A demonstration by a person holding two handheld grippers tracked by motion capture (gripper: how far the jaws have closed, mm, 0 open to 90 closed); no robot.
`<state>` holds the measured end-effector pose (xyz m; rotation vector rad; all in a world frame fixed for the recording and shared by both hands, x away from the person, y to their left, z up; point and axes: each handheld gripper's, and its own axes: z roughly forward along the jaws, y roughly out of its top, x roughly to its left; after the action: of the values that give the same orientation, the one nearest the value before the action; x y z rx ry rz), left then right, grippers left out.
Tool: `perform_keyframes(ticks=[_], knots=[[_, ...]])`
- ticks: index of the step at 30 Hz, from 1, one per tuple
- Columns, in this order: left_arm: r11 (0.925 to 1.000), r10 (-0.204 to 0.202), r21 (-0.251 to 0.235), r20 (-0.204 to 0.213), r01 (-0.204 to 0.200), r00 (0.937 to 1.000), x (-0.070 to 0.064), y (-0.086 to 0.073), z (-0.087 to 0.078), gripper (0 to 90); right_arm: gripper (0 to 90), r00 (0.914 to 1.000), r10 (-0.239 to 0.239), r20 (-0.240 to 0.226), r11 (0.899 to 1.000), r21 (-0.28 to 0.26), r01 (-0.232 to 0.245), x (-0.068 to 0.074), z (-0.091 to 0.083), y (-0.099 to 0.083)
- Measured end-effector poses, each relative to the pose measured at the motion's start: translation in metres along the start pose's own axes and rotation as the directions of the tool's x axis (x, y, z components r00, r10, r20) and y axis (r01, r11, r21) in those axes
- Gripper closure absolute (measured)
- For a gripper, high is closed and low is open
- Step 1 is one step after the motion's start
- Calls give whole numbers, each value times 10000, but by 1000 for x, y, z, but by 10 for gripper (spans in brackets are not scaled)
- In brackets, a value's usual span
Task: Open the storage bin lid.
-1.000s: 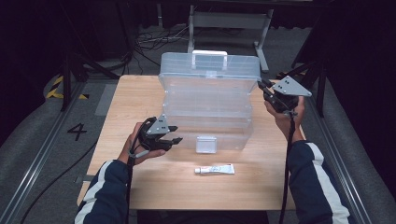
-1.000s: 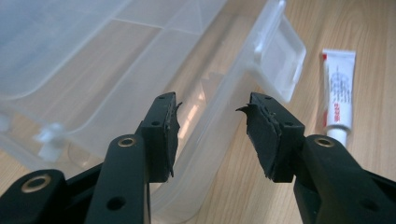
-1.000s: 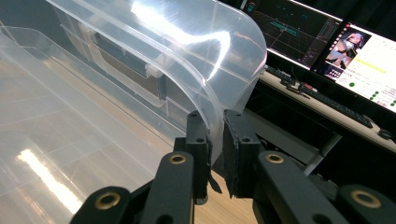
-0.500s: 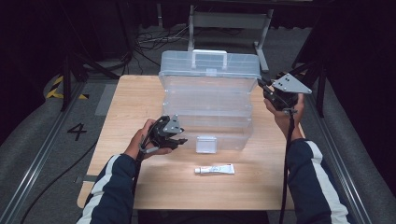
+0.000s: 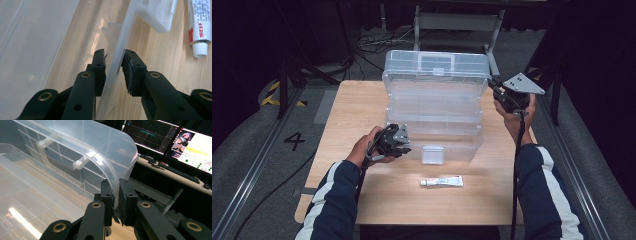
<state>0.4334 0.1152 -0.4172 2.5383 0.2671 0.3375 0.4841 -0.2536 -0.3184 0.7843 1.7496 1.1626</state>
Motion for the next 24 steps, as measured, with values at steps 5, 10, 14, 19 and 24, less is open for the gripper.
perform_keyframes(ticks=[5,10,14,19,24], knots=[[9999,-54,-128,85,55,9999,1,-2,-1,740,839,9998,-96,180,9999,47,95,-1,5,3],[9997,6,-252,200,-1,9998,3,-3,-4,755,842,9997,69,242,9999,88,-71,-4,12,5],[9994,-23,-357,245,31,9997,3,-4,-4,760,844,9995,143,292,9998,130,-147,-6,15,7],[9988,-14,-482,367,31,9993,5,-5,-5,775,848,9986,398,344,9987,311,-409,-10,24,11],[9986,95,-516,434,-73,9990,6,-7,-6,784,849,9974,637,349,9968,470,-653,-16,34,14]])
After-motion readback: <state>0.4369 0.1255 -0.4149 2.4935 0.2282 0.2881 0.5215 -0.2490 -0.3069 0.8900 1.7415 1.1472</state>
